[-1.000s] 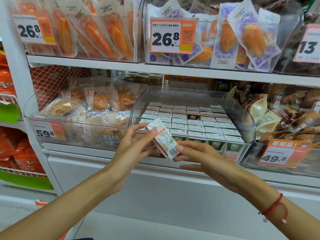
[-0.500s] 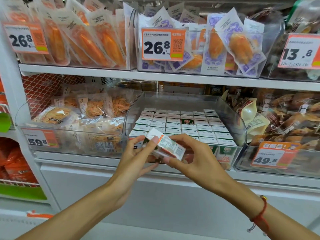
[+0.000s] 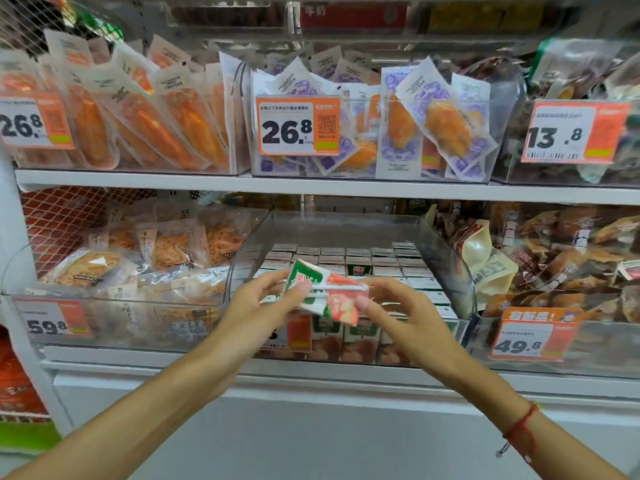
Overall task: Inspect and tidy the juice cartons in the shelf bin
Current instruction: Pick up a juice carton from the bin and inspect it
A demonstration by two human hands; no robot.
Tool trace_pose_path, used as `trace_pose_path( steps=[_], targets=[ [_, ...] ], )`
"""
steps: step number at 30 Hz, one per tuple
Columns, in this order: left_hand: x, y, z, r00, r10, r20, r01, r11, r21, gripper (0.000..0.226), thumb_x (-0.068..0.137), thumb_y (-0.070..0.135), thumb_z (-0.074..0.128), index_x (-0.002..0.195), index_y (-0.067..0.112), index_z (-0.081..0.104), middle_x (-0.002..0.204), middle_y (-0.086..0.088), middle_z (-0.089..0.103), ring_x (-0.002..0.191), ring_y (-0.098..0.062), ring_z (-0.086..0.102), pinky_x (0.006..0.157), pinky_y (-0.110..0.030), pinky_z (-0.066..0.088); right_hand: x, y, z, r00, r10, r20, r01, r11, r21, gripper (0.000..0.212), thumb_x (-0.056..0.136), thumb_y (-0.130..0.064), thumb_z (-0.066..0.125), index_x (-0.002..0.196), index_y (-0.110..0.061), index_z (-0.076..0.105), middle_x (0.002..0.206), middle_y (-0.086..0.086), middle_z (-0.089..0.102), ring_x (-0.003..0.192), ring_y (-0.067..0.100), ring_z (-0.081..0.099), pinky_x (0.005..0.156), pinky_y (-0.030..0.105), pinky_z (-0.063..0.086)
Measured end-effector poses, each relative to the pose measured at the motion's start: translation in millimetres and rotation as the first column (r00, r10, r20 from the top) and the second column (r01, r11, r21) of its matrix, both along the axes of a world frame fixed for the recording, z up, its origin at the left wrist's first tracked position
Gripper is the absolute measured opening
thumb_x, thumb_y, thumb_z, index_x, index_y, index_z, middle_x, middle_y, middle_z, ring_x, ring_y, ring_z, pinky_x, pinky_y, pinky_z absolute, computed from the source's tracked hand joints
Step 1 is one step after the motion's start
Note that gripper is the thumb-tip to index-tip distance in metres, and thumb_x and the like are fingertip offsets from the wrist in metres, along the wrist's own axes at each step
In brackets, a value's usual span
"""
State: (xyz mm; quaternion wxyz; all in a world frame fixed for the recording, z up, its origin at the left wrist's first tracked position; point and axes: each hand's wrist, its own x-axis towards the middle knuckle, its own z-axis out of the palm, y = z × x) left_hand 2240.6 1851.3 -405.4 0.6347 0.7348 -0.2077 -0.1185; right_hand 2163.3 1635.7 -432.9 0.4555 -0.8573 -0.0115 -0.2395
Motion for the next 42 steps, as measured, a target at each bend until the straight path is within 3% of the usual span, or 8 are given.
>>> trace_pose_path(
  steps=[3, 6, 14, 22, 31, 34, 37, 42],
  targets=[
    [24.5, -29.6, 12.4, 0.997, 0.08, -0.009, -0.08, 0.992, -0.1, 0.042, 0.091, 0.037, 0.064, 0.131, 0.026, 0.053, 0.117, 0.008, 0.065, 0.097, -0.003, 0.067, 0.079, -0.018, 0.052, 2.3, -30.2, -4.7, 0.954, -0.3, 0.015, 0.275, 0.851, -0.448, 0.045, 0.09, -0.058, 0.051, 0.125, -0.031, 0.059, 0.122, -0.013, 0.063, 0.117, 0.008, 0.054, 0.097, 0.031, 0.046],
    [49.3, -67.8, 16.6, 0.996, 0.084, -0.007, -0.084, 0.989, -0.118, 0.046, 0.096, 0.027, 0.061, 0.138, 0.015, 0.046, 0.124, -0.002, 0.061, 0.107, -0.012, 0.062, 0.092, -0.027, 0.05, 3.5, -42.3, -10.2, 0.93, -0.366, -0.029, 0.262, 0.715, -0.648, 0.056, 0.094, -0.061, 0.032, 0.13, -0.026, 0.057, 0.128, -0.007, 0.061, 0.117, 0.014, 0.054, 0.095, 0.03, 0.041],
    [85.8, -135.5, -9.7, 0.978, 0.097, 0.183, -0.11, 0.992, 0.062, 0.048, 0.093, 0.017, 0.065, 0.137, 0.018, 0.047, 0.13, -0.003, 0.059, 0.113, -0.021, 0.056, 0.093, -0.033, 0.047, 7.7, -46.7, -18.7, 0.912, -0.409, -0.034, 0.265, 0.649, -0.713, 0.053, 0.097, -0.059, 0.023, 0.13, -0.033, 0.055, 0.133, -0.014, 0.055, 0.119, 0.01, 0.052, 0.095, 0.026, 0.038],
    [110.3, -129.1, 13.5, 0.853, -0.241, 0.462, -0.012, 0.877, 0.48, 0.053, 0.097, 0.016, 0.059, 0.146, 0.012, 0.042, 0.145, -0.007, 0.051, 0.132, -0.026, 0.049, 0.11, -0.043, 0.04, 9.6, -46.1, -20.0, 0.908, -0.419, -0.011, 0.281, 0.626, -0.727, 0.05, 0.098, -0.057, 0.025, 0.131, -0.032, 0.054, 0.132, -0.013, 0.056, 0.117, 0.011, 0.052, 0.092, 0.026, 0.038],
    [114.3, -133.4, 34.5, 0.871, -0.324, 0.369, 0.084, 0.839, 0.538, 0.055, 0.096, 0.014, 0.059, 0.148, 0.01, 0.039, 0.147, -0.007, 0.047, 0.13, -0.022, 0.049, 0.103, -0.028, 0.04, 8.9, -46.7, -19.3, 0.913, -0.409, 0.002, 0.29, 0.644, -0.708, 0.05, 0.098, -0.058, 0.027, 0.131, -0.032, 0.054, 0.133, -0.013, 0.055, 0.119, 0.01, 0.051, 0.093, 0.025, 0.037],
    [100.5, -123.8, 31.0, 0.891, -0.211, 0.402, 0.085, 0.947, 0.309, 0.047, 0.095, 0.012, 0.062, 0.14, 0.012, 0.048, 0.127, -0.001, 0.061, 0.107, -0.01, 0.06, 0.09, -0.02, 0.05, 7.0, -44.8, -16.3, 0.925, -0.379, 0.021, 0.322, 0.754, -0.573, 0.05, 0.095, -0.06, 0.035, 0.131, -0.031, 0.053, 0.132, -0.011, 0.057, 0.121, 0.009, 0.049, 0.093, 0.025, 0.038],
    [82.6, -108.9, 31.3, 0.93, -0.221, 0.293, 0.19, 0.973, 0.132, 0.042, 0.093, 0.021, 0.065, 0.134, 0.021, 0.055, 0.109, 0.016, 0.065, 0.092, 0.009, 0.062, 0.071, -0.005, 0.05, 5.0, -38.3, -2.5, 0.946, -0.323, 0.033, 0.325, 0.937, -0.132, 0.069, 0.081, -0.072, 0.038, 0.137, -0.032, 0.048, 0.135, -0.015, 0.051, 0.122, -0.001, 0.043, 0.093, 0.022, 0.037],
    [60.5, -94.9, 32.9, 0.889, -0.444, 0.115, 0.442, 0.896, 0.043, 0.041, 0.092, 0.03, 0.063, 0.132, 0.028, 0.058, 0.12, 0.008, 0.07, 0.115, -0.009, 0.063, 0.1, -0.025, 0.05, 3.2, -28.3, 22.3, 0.985, -0.084, -0.151, 0.152, 0.84, 0.522, 0.053, 0.085, -0.065, 0.044, 0.12, -0.03, 0.062, 0.118, -0.003, 0.068, 0.093, 0.005, 0.069, 0.077, 0.021, 0.054]
  ],
)
